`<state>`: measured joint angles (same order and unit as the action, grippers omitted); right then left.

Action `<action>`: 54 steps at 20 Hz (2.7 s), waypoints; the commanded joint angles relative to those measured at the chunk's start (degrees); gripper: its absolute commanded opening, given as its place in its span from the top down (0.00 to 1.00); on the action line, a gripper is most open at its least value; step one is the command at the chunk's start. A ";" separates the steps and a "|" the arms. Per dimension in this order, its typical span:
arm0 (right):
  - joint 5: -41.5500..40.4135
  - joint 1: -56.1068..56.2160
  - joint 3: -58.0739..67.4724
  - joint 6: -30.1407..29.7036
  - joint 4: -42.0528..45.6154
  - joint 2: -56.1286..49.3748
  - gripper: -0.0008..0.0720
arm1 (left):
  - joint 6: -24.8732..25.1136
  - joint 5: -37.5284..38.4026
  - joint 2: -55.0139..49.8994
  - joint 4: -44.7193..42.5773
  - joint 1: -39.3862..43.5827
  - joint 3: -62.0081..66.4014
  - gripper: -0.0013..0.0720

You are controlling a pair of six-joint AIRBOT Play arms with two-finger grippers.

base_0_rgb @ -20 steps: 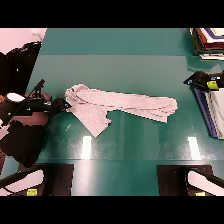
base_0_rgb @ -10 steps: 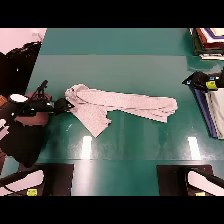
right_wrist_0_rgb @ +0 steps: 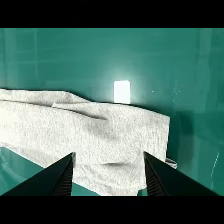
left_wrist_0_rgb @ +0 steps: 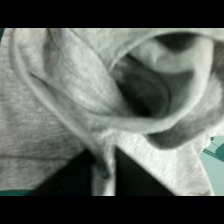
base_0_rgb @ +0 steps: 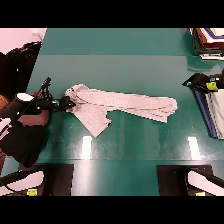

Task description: Fold the shirts.

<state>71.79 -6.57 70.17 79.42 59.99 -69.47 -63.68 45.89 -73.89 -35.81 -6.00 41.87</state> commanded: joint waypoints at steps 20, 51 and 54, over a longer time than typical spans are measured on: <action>-8.92 -8.35 -26.60 -9.11 -10.14 -7.91 0.39 | -0.42 4.26 -0.02 0.28 0.20 0.11 0.96; -8.22 -9.29 32.04 -3.80 4.70 31.19 0.97 | -11.37 14.56 25.16 -1.27 0.20 84.02 0.96; 0.66 -9.31 39.43 -1.49 9.46 27.63 0.97 | -14.40 15.43 25.66 -1.36 0.20 83.89 0.96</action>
<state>65.47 -15.86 103.00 75.40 63.11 -40.03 -74.72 61.41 -48.84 -36.80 -5.80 123.44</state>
